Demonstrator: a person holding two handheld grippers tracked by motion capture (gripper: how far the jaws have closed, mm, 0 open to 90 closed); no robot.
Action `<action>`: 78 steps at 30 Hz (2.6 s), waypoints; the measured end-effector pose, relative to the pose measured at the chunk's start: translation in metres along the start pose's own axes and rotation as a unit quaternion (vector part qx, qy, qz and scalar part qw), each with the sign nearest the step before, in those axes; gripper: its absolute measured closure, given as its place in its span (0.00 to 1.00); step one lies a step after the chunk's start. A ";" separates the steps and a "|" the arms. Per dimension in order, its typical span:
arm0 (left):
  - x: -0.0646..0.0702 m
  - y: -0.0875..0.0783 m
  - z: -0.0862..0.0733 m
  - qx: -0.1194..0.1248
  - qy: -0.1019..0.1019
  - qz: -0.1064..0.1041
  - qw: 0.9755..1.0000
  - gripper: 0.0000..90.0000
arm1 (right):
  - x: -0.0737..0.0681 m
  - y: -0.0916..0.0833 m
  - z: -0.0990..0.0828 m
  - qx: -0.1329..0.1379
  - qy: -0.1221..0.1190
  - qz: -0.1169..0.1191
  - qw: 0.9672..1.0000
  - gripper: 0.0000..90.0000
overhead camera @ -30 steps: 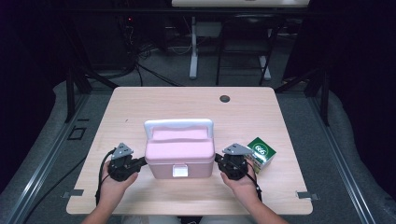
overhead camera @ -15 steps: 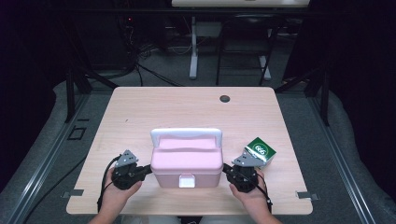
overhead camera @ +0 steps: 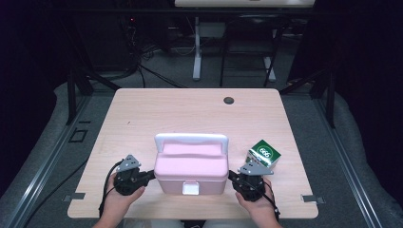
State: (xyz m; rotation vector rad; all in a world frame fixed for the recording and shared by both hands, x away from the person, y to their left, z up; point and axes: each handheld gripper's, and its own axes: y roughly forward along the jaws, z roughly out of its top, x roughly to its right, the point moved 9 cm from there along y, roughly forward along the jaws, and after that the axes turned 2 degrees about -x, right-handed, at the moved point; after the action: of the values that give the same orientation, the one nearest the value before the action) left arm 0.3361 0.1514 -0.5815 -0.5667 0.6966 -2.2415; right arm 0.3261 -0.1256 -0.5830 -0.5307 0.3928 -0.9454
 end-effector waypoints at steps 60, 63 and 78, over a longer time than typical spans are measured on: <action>0.009 -0.030 0.089 0.046 0.071 0.014 0.996 0.81 | -0.001 -0.024 0.090 0.068 -0.033 0.062 0.995 0.82; 0.009 -0.032 0.087 0.046 0.068 0.014 0.997 0.81 | -0.003 -0.025 0.089 0.068 -0.036 0.064 0.995 0.82; 0.006 -0.041 0.097 0.034 0.056 0.007 0.998 0.81 | -0.005 -0.026 0.100 0.066 -0.029 0.081 0.994 0.82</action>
State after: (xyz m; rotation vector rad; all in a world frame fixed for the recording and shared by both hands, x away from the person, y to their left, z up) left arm 0.3675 0.1411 -0.4812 -0.4056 0.6755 -2.2886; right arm 0.3600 -0.1083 -0.4872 -0.3989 0.3130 -0.7911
